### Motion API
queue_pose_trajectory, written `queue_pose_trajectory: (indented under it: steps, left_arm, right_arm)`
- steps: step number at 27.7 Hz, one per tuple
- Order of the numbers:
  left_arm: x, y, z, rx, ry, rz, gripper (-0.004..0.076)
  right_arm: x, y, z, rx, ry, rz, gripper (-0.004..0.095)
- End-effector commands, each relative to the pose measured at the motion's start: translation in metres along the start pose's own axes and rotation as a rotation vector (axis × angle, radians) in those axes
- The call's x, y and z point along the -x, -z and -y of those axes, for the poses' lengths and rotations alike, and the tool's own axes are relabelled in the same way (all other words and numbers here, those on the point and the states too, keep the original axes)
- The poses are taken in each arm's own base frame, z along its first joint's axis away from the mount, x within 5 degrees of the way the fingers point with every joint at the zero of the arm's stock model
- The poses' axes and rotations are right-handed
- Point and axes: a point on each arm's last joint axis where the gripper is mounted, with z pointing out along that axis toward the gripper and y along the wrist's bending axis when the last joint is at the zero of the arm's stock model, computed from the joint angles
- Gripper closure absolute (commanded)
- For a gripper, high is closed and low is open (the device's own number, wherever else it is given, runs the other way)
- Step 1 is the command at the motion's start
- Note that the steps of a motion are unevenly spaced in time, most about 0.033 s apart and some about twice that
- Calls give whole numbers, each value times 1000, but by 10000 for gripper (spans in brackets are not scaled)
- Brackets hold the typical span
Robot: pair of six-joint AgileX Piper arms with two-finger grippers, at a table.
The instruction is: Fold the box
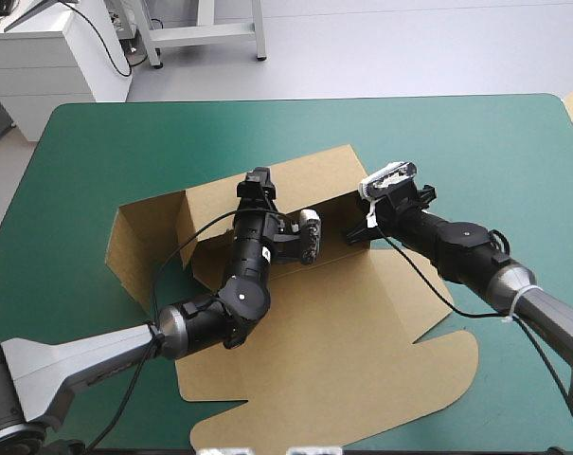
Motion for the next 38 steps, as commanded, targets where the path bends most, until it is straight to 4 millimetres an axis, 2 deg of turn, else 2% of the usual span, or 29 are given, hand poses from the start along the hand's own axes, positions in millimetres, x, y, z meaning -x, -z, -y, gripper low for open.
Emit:
queue_pose_trajectory:
  steps: [1, 7, 17, 18, 20, 22, 23, 27, 30, 31, 32, 35, 36, 37, 38]
  left_arm:
    - [-7, 7, -25, 126, 26, -38, 197]
    - [1, 25, -28, 206, 23, -105, 197]
    - [25, 57, -25, 250, 18, -64, 204]
    - [26, 59, -25, 256, 19, -69, 225]
    - [25, 59, -23, 243, 1, -86, 344]
    - [24, 58, -23, 188, -26, -115, 641]
    - [24, 58, -23, 157, -37, -122, 720]
    - [30, 57, -37, -56, -36, -73, 708]
    - [27, 51, -57, -261, 12, 12, 708]
    - [23, 47, -66, -326, 47, 26, 708]
    - [8, 36, -86, -427, 148, 25, 708]
    - [-25, 20, -126, -471, 321, 25, 708]
    - [-54, 8, -150, -473, 476, -6, 708]
    - [-66, 5, -158, -474, 547, -18, 709]
    - [-98, -3, -173, -479, 718, -41, 709]
  right_arm:
    - [31, 14, 5, -35, 16, 103, 927]
    - [47, 11, 15, -117, 16, 128, 929]
    - [59, -11, 28, -219, 10, 122, 928]
    - [59, -11, 28, -218, 10, 122, 929]
    - [59, -11, 28, -218, 10, 122, 929]
    - [59, -11, 28, -218, 10, 122, 929]
    - [59, -11, 28, -218, 10, 122, 929]
    - [59, -11, 28, -218, 10, 122, 929]
    - [59, -11, 28, -218, 10, 122, 929]
    - [59, -11, 28, -218, 10, 122, 929]
    - [59, -11, 28, -218, 10, 122, 929]
    - [59, -11, 28, -222, 10, 121, 929]
    - [59, -11, 29, -231, 9, 120, 929]
    - [59, -11, 29, -231, 9, 120, 929]
    - [59, -11, 29, -231, 7, 120, 929]
